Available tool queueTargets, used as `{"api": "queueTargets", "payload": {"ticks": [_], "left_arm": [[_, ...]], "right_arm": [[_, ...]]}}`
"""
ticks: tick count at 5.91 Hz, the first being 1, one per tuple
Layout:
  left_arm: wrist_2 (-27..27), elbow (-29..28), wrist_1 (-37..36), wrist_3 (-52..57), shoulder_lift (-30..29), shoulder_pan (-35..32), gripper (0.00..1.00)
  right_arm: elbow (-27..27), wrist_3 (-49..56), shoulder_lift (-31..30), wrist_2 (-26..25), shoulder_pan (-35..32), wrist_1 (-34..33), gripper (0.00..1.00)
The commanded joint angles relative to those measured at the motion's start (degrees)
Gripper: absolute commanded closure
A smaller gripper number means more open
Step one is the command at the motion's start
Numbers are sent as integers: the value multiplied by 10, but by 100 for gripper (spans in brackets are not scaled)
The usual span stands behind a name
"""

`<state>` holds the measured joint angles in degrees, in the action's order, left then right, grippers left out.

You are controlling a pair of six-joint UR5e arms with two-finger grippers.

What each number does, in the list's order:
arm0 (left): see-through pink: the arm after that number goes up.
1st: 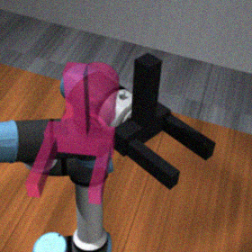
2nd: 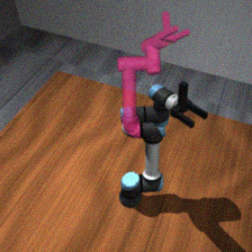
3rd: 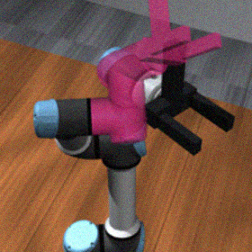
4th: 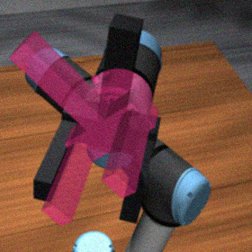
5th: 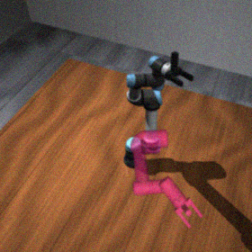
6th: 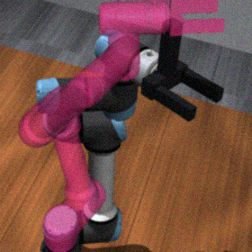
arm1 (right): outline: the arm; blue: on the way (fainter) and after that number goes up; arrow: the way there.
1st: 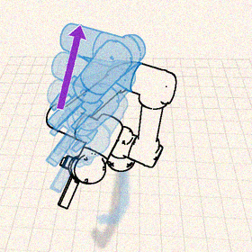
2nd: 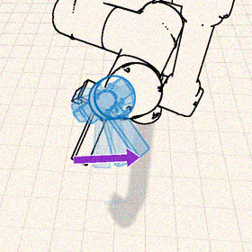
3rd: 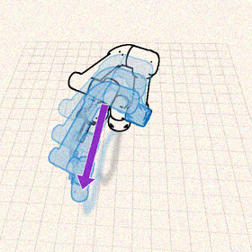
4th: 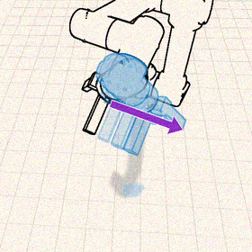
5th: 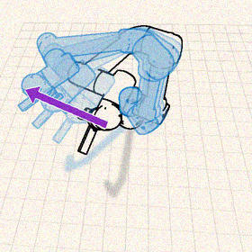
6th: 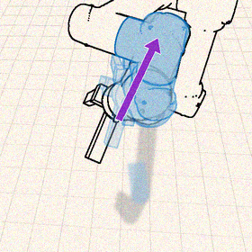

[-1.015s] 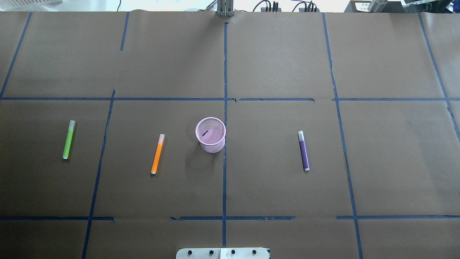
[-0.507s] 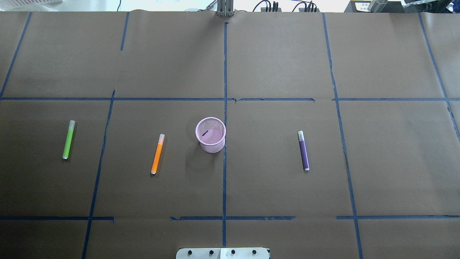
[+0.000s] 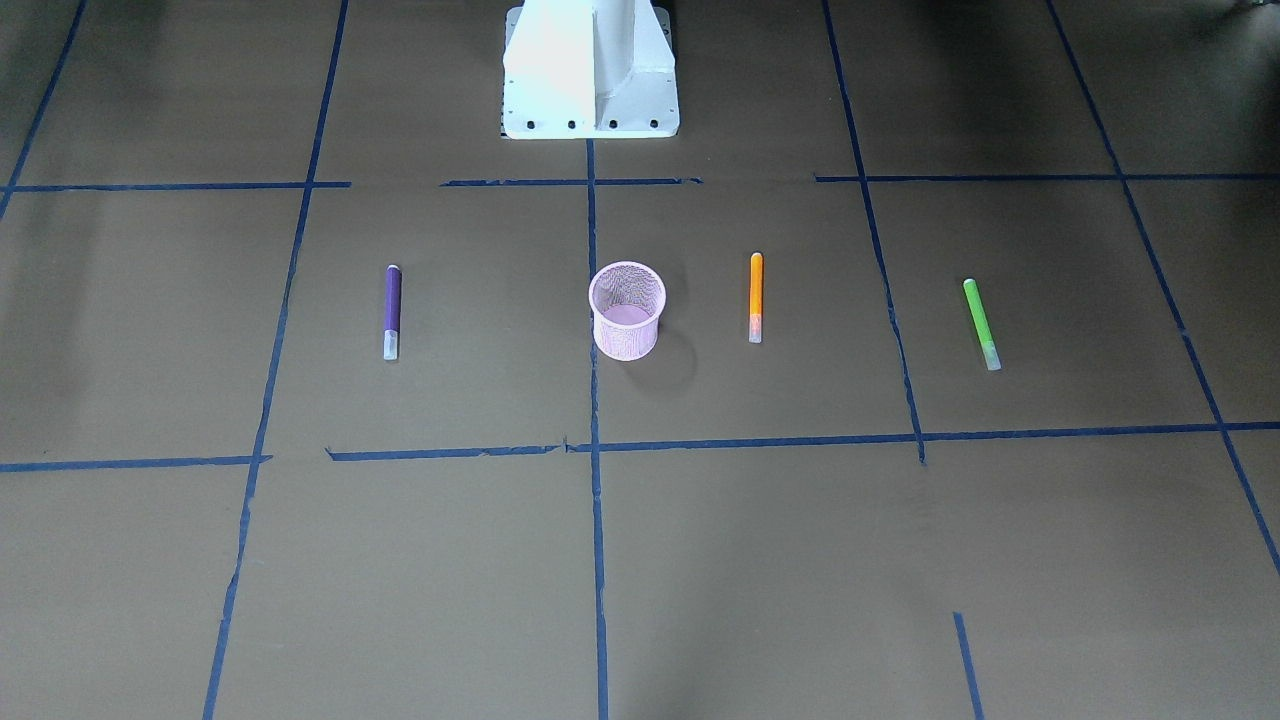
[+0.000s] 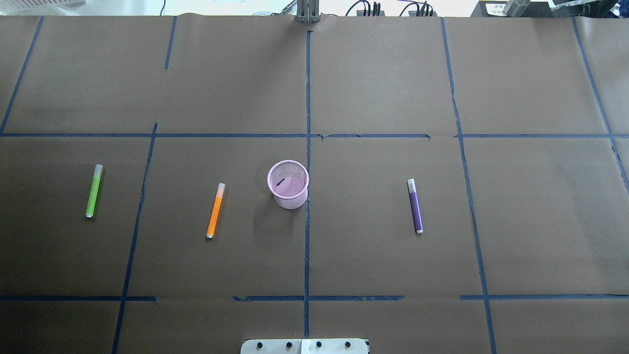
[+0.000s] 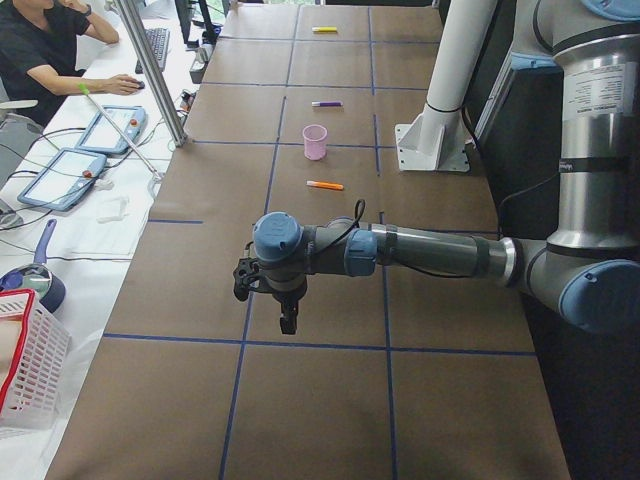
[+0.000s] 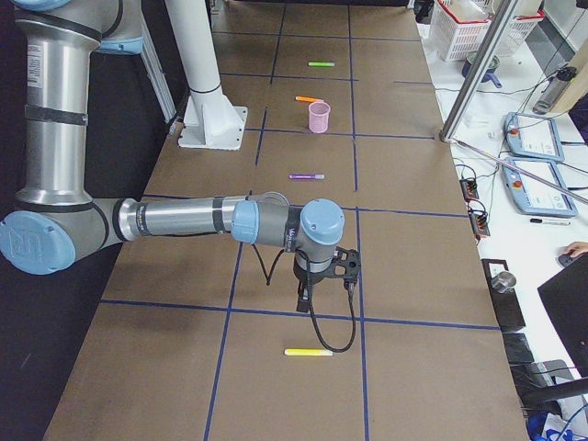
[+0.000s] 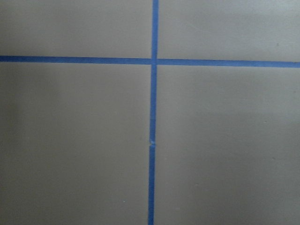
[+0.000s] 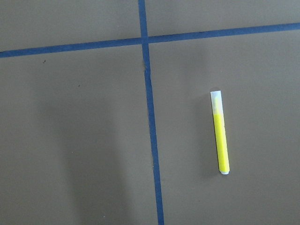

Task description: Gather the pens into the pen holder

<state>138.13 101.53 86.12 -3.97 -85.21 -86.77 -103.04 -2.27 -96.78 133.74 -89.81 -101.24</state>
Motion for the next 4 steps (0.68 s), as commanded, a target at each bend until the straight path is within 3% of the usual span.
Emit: {"api": "queueTargets", "payload": {"ticks": [1,3,4], "left_arm": [[-3,3,75,-160,-13,114,0],[-21,-13,201,-311,-20,222,0],[-29,-37,206,-360,-55,253,0]], "right_arm": [[0,-2,-2,1,1,28,0],[0,-1,-1,11,1,29,0],[0,-2,-1,18,2,29,0]]}}
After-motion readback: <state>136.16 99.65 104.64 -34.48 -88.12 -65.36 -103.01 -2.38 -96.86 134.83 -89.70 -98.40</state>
